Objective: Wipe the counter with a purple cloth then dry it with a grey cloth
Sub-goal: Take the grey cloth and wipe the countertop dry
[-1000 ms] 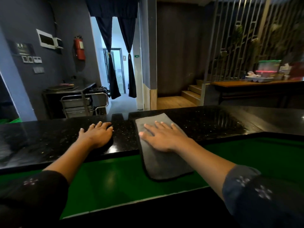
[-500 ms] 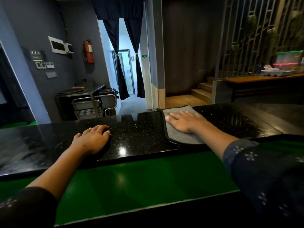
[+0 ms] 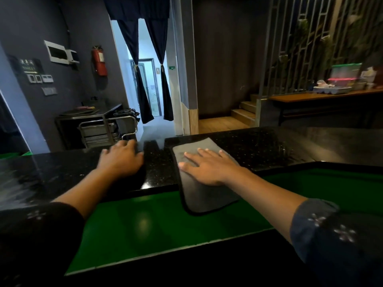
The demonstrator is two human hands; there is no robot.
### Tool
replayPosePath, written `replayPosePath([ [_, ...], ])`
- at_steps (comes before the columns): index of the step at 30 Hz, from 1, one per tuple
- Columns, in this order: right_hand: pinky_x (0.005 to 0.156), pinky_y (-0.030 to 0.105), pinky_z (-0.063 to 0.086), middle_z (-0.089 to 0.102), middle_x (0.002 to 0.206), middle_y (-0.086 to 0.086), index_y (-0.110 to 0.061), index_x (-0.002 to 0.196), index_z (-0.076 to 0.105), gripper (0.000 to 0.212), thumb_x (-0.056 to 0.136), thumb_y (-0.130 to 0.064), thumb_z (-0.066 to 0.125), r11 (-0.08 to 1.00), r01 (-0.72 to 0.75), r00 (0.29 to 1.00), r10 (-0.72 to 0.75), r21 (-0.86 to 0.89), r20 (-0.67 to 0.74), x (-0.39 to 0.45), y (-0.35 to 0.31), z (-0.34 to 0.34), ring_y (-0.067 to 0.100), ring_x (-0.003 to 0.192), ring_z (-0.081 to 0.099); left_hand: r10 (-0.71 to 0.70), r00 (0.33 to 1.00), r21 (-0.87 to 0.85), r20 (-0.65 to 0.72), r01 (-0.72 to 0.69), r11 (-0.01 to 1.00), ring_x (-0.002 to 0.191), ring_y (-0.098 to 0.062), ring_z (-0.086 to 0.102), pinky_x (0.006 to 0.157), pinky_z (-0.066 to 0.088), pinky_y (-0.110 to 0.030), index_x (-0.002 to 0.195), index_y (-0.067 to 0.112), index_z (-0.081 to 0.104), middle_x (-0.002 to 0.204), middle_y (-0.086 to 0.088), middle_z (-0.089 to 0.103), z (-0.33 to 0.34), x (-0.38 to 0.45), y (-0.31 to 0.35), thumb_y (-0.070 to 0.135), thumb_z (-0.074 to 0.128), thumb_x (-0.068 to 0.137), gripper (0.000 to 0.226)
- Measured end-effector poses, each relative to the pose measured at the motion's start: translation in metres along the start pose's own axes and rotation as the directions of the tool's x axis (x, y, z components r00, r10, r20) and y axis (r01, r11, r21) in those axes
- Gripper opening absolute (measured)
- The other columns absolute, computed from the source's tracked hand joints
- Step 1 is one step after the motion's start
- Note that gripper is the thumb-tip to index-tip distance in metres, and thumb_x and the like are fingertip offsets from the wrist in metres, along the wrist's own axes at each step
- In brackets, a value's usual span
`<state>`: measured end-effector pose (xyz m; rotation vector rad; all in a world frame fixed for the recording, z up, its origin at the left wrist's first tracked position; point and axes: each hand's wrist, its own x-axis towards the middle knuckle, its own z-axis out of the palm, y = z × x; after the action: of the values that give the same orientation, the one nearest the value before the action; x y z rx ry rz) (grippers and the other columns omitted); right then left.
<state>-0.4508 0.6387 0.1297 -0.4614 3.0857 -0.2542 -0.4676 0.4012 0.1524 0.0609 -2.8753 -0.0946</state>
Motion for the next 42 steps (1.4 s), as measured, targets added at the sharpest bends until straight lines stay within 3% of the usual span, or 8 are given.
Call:
replayPosePath([
  [3,0.117,0.052,0.0,0.004,0.163,-0.002,-0.044,0.151,0.01,0.069,0.089,-0.074,0.009,1.0,-0.024,1.0,0.024,-0.002,0.005,0.004,0.023,-0.007,0.021,0.149,0.004,0.102,0.995,-0.182,0.01,-0.099,0.978,0.137,-0.031,0.034,0.113,0.022,-0.054,0.144,0.021,0.031,0.15,-0.01,0.033,0.012,0.007,0.045,0.046,0.041,0.094,0.056],
  [6,0.117,0.052,0.0,0.003,0.163,0.0,-0.042,0.152,0.011,0.071,0.089,-0.074,0.01,0.991,-0.135,0.991,0.135,-0.007,0.005,0.028,0.039,-0.014,0.022,0.15,0.003,0.071,0.989,-0.309,0.131,-0.027,0.951,0.142,-0.029,0.026,0.116,0.011,-0.054,0.147,0.021,0.027,0.154,-0.01,0.028,0.029,0.02,0.07,0.053,0.034,0.094,0.062],
  [12,0.116,0.058,-0.002,0.001,0.163,0.012,-0.031,0.154,0.011,0.072,0.092,-0.068,0.012,0.97,-0.242,0.97,0.242,0.0,-0.001,0.069,0.034,-0.018,0.032,0.149,0.001,0.018,0.981,-0.175,0.194,0.016,0.985,0.147,-0.023,0.003,0.116,0.0,-0.05,0.151,0.026,0.015,0.16,-0.003,0.007,0.043,0.02,0.079,0.056,0.019,0.095,0.063],
  [23,0.119,0.048,0.001,0.004,0.163,-0.005,-0.047,0.15,0.008,0.062,0.092,-0.069,0.011,0.999,-0.009,0.999,0.01,-0.031,0.039,-0.022,0.081,-0.019,0.016,0.149,0.004,0.019,0.977,-0.095,0.211,0.001,0.995,0.147,-0.024,0.004,0.116,0.0,-0.051,0.151,0.028,0.012,0.16,-0.003,0.006,0.044,0.022,0.077,0.058,0.015,0.095,0.063],
  [30,0.118,0.053,-0.002,-0.002,0.163,0.005,-0.039,0.153,0.007,0.067,0.093,-0.068,0.011,0.991,-0.127,0.991,0.128,-0.03,0.04,0.066,0.084,-0.022,0.026,0.149,-0.001,0.001,0.978,-0.105,0.208,0.021,0.994,0.147,-0.024,0.001,0.116,-0.002,-0.051,0.151,0.027,0.01,0.16,-0.003,0.003,0.042,0.02,0.083,0.055,0.015,0.096,0.062],
  [36,0.117,0.057,0.001,0.003,0.163,0.007,-0.033,0.154,0.01,0.071,0.093,-0.069,0.013,0.999,0.026,0.997,-0.024,-0.034,0.074,0.133,0.021,-0.012,0.029,0.149,0.003,0.007,0.981,-0.073,0.194,0.007,0.997,0.147,-0.02,0.005,0.117,0.002,-0.049,0.15,0.032,0.013,0.16,0.001,0.005,0.048,0.028,0.078,0.054,0.015,0.096,0.059],
  [39,0.118,0.054,0.005,0.007,0.163,0.005,-0.037,0.153,0.012,0.068,0.093,-0.068,0.012,0.997,0.064,0.994,-0.059,-0.05,0.09,0.142,0.037,-0.017,0.027,0.149,0.008,0.016,0.981,-0.074,0.194,-0.001,0.997,0.147,-0.019,0.006,0.117,0.004,-0.048,0.15,0.033,0.014,0.16,0.002,0.006,0.048,0.029,0.074,0.054,0.015,0.097,0.057],
  [42,0.116,0.053,0.009,0.01,0.163,0.004,-0.039,0.152,0.014,0.064,0.095,-0.066,0.011,0.998,-0.042,0.997,0.045,-0.045,0.062,0.14,0.093,-0.028,0.027,0.148,0.013,0.02,0.981,-0.08,0.195,-0.004,0.997,0.147,-0.019,0.005,0.117,0.003,-0.047,0.15,0.033,0.012,0.16,0.002,0.005,0.047,0.027,0.074,0.056,0.015,0.096,0.058],
])
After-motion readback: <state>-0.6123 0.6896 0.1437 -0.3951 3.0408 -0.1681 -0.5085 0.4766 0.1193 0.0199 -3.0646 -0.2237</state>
